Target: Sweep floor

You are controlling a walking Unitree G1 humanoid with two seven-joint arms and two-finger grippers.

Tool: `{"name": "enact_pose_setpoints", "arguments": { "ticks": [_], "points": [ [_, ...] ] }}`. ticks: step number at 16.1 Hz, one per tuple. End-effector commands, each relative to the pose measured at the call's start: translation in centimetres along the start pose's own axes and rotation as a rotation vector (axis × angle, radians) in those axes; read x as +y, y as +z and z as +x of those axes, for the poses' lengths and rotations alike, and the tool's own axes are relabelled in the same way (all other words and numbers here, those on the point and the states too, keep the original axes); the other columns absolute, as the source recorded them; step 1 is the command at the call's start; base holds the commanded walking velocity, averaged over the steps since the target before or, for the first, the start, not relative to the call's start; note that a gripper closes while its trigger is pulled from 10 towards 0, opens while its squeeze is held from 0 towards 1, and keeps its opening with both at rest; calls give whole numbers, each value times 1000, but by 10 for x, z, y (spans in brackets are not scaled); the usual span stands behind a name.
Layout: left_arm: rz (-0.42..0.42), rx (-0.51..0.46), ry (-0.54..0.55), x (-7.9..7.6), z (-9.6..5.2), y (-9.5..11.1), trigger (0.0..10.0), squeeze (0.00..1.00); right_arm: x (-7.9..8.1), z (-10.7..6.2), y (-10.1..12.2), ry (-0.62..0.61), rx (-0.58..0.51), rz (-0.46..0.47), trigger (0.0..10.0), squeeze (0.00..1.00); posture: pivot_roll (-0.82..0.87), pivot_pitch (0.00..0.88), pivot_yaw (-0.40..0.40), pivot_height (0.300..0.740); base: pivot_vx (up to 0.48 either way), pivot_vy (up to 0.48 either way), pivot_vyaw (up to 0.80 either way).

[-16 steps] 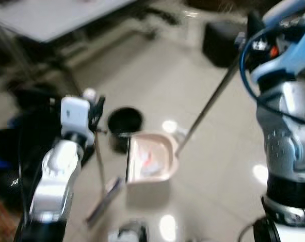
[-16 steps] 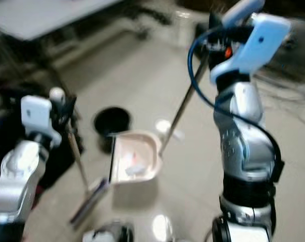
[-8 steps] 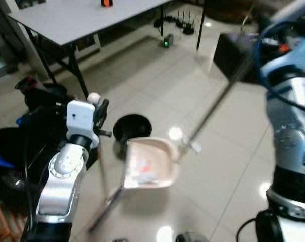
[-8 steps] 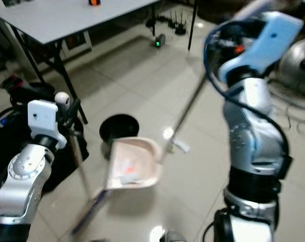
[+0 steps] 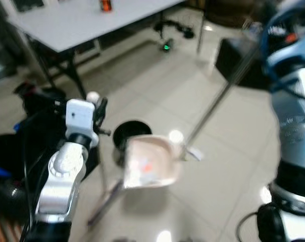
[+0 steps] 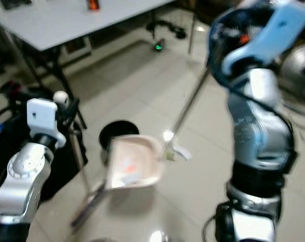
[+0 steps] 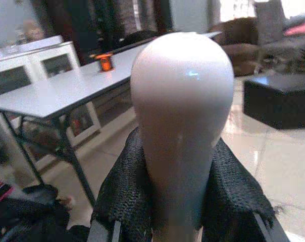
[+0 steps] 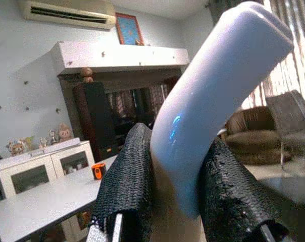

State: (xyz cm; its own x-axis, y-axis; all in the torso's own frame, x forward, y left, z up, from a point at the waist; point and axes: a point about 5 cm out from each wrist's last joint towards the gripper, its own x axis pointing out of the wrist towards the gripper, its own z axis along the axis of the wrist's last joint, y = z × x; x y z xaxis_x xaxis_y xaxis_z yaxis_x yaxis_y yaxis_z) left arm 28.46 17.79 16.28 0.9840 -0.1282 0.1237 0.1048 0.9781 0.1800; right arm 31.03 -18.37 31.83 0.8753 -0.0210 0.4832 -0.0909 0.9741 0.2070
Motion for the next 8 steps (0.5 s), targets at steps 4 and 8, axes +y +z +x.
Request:
{"name": "enact_pose_setpoints", "arguments": {
  "ticks": [4, 8],
  "points": [
    [42, -8, 26, 10, -3, 4, 10000, 0, 10, -1, 10, 22, -52, 55, 10000, 0, -39, 66, 50, 740, 337, 0, 369],
    [45, -4, 18, 11, -3, 4, 10000, 0, 7, -2, 11, 4, -60, 51, 10000, 0, -33, 65, 56, 740, 339, 0, 0]
  ]
}}
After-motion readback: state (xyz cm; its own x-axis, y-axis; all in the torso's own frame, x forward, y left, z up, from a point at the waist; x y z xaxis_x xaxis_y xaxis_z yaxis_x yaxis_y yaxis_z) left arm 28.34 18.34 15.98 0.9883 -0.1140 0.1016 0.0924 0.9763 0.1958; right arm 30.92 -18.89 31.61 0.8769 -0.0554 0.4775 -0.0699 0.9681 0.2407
